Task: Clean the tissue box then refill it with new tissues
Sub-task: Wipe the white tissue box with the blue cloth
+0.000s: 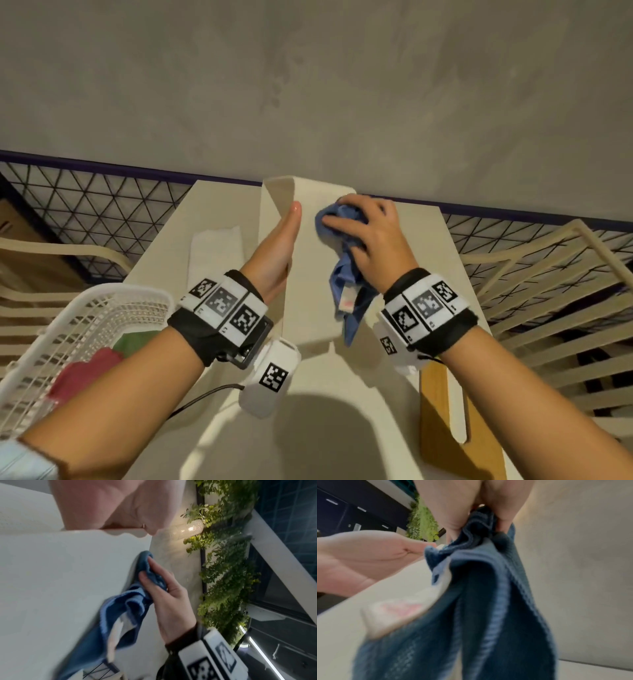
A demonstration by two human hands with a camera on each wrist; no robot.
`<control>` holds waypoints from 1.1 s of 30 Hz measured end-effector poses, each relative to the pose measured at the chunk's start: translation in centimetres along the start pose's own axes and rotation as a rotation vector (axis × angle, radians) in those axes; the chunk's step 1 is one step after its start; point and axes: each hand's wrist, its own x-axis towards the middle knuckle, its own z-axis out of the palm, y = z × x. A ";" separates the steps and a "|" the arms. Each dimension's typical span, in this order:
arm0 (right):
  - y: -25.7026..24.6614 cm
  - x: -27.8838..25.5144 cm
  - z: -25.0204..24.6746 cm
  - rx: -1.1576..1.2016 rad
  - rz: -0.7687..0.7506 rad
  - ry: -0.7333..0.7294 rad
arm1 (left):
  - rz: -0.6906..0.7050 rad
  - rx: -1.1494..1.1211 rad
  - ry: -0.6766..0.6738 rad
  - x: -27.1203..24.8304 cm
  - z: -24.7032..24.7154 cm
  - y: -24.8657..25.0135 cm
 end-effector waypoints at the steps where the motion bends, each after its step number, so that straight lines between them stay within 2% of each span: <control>1: -0.1 0.2 0.1 -0.004 0.037 0.041 | -0.017 -0.017 0.005 0.0 -0.1 -0.3; 4: -2.0 -1.2 1.2 -0.056 -0.079 0.062 | -0.171 -0.106 0.018 0.3 -0.8 -0.6; 6: -3.0 -2.9 2.2 -0.111 -0.184 -0.025 | -0.268 -0.156 0.029 0.6 -1.2 -0.6; 8: -2.8 -3.1 2.1 -0.083 -0.224 -0.087 | -0.285 -0.199 0.044 0.9 -1.4 -0.9; 10: -2.0 -1.8 1.9 -0.058 -0.151 -0.038 | -0.245 -0.217 0.033 1.1 -1.0 -1.0; 13: -1.9 -0.5 2.3 0.013 0.099 0.069 | -0.192 -0.239 0.029 1.3 -0.2 -0.5; 14: -2.3 -0.7 2.7 -0.011 0.107 0.073 | -0.171 -0.235 0.045 1.5 -0.2 -0.2; 18: -3.5 -2.4 2.9 -0.040 -0.123 -0.035 | -0.161 -0.238 0.087 1.8 -0.9 0.5; 20: -2.9 -1.4 2.0 0.038 -0.065 -0.034 | -0.159 -0.232 0.062 1.6 -0.8 0.2; 23: -1.6 0.2 2.0 0.002 0.173 0.023 | -0.154 -0.252 0.023 1.5 -0.4 -0.4; 24: -1.7 0.2 2.2 0.006 0.182 0.026 | -0.154 -0.259 0.021 1.5 -0.4 -0.3; 29: -3.3 -4.5 3.3 -0.134 -0.255 -0.049 | -0.095 -0.263 0.099 2.2 -1.6 1.2; 33: -2.8 -6.3 3.3 -0.137 -0.301 -0.128 | -0.035 -0.292 0.146 2.3 -2.4 2.2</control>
